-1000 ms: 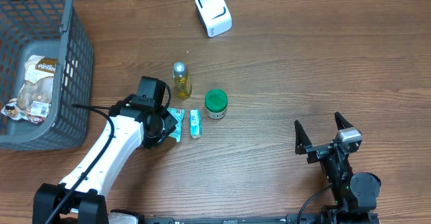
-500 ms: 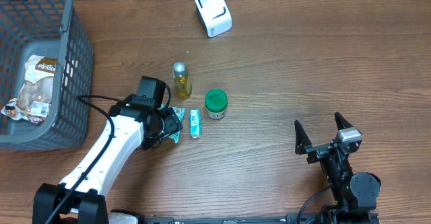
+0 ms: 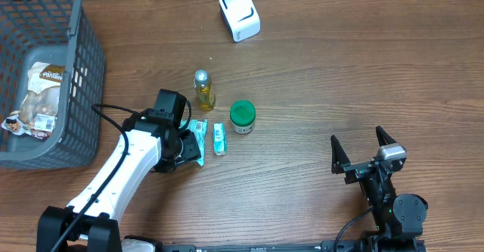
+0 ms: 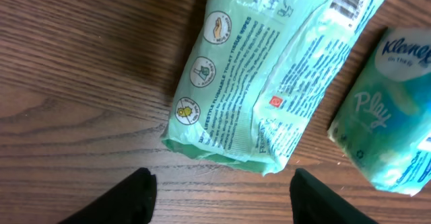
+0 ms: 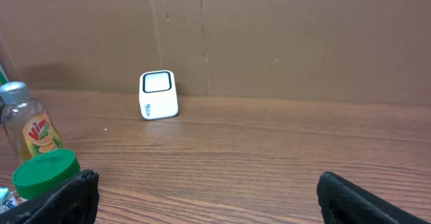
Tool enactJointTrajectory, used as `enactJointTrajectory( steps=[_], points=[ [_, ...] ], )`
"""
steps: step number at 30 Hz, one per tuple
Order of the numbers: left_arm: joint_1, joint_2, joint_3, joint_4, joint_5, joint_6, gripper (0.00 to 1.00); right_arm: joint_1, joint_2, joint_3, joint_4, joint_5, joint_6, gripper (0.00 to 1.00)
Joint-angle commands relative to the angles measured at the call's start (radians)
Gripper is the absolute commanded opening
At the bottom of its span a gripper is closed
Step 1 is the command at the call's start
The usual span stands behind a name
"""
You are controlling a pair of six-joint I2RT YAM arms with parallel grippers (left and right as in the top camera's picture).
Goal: Scan the item barcode
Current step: 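Lay the wipes pack flat on the table and open the left gripper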
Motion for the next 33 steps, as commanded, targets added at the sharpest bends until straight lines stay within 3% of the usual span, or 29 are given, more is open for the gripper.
enactJointTrajectory(
  steps=[1,8,24,33],
  points=[
    [-0.006,-0.011,-0.010,0.000,0.001,0.045,0.52,-0.004,-0.008,-0.011,0.005,-0.001,-0.002,1.00],
    [-0.006,0.000,-0.010,0.057,-0.041,0.040,0.27,-0.004,-0.008,-0.011,0.005,-0.001,-0.002,1.00],
    [-0.006,0.227,-0.010,0.103,-0.041,0.034,0.17,-0.004,-0.008,-0.011,0.005,-0.001,-0.002,1.00],
    [-0.006,0.234,-0.004,0.097,-0.041,0.043,0.12,-0.004,-0.008,-0.011,0.005,-0.001,-0.002,1.00]
  ],
)
